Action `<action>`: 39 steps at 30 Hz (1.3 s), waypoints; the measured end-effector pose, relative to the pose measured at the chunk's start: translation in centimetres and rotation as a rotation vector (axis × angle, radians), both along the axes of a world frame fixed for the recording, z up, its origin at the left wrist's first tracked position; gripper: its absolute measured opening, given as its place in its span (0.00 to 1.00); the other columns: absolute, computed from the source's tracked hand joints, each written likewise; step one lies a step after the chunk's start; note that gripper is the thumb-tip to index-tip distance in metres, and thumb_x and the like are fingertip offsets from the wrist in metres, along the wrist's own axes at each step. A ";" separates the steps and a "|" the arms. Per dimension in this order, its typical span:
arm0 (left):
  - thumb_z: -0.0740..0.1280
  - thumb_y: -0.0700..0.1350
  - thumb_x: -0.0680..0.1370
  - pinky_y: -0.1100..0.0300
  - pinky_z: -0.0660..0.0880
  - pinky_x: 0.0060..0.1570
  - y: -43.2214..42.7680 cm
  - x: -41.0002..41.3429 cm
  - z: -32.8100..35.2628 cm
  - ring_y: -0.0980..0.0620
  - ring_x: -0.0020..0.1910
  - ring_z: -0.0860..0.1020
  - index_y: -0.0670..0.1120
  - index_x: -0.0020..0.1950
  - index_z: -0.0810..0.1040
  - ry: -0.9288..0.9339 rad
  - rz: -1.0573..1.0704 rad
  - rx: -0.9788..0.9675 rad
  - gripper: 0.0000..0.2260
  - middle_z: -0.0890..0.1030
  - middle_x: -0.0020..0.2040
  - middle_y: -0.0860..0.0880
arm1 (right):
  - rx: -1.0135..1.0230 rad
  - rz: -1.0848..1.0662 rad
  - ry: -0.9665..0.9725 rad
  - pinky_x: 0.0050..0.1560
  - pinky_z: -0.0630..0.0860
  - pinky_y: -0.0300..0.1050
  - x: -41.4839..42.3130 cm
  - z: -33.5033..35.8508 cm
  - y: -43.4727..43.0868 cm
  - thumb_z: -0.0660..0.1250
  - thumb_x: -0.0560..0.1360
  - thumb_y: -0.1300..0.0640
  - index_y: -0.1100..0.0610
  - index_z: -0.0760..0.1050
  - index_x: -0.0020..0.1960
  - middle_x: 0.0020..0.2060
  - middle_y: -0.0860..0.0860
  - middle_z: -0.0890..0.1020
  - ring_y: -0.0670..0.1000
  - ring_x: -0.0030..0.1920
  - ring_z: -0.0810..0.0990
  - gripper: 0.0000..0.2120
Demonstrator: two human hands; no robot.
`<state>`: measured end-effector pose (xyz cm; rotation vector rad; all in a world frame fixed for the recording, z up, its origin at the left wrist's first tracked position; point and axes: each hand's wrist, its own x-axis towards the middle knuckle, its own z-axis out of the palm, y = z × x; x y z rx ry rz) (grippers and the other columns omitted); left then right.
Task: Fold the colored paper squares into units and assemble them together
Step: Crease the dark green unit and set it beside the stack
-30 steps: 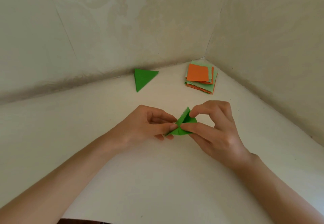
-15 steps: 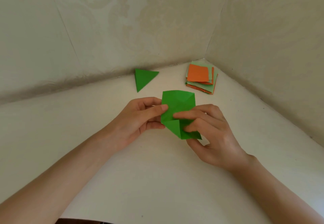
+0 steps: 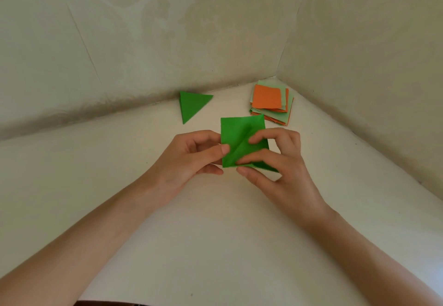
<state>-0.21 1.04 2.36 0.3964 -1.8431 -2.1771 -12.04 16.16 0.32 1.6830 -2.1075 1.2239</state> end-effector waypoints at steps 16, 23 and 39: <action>0.70 0.42 0.66 0.64 0.79 0.42 0.9 -0.3 -0.5 0.55 0.44 0.82 0.49 0.43 0.85 0.014 -0.053 0.110 0.08 0.84 0.43 0.48 | 0.044 -0.135 -0.842 0.41 0.73 0.33 1.3 1.4 -0.5 0.73 0.69 0.58 0.47 0.65 0.60 0.42 0.46 0.79 0.39 0.38 0.78 0.25; 0.69 0.37 0.65 0.66 0.79 0.36 0.5 -0.8 -0.9 0.56 0.37 0.81 0.45 0.39 0.85 -0.013 0.030 0.291 0.07 0.83 0.39 0.47 | 0.016 0.110 -0.968 0.38 0.71 0.44 0.0 1.7 0.1 0.59 0.78 0.59 0.59 0.71 0.56 0.32 0.51 0.81 0.52 0.35 0.75 0.08; 0.70 0.35 0.72 0.67 0.71 0.29 0.7 -0.7 -1.1 0.57 0.32 0.80 0.42 0.44 0.80 -0.065 0.127 -0.062 0.03 0.81 0.33 0.51 | 0.098 0.108 -1.033 0.31 0.71 0.41 0.0 1.7 0.3 0.63 0.77 0.60 0.61 0.74 0.49 0.34 0.58 0.83 0.51 0.29 0.76 0.05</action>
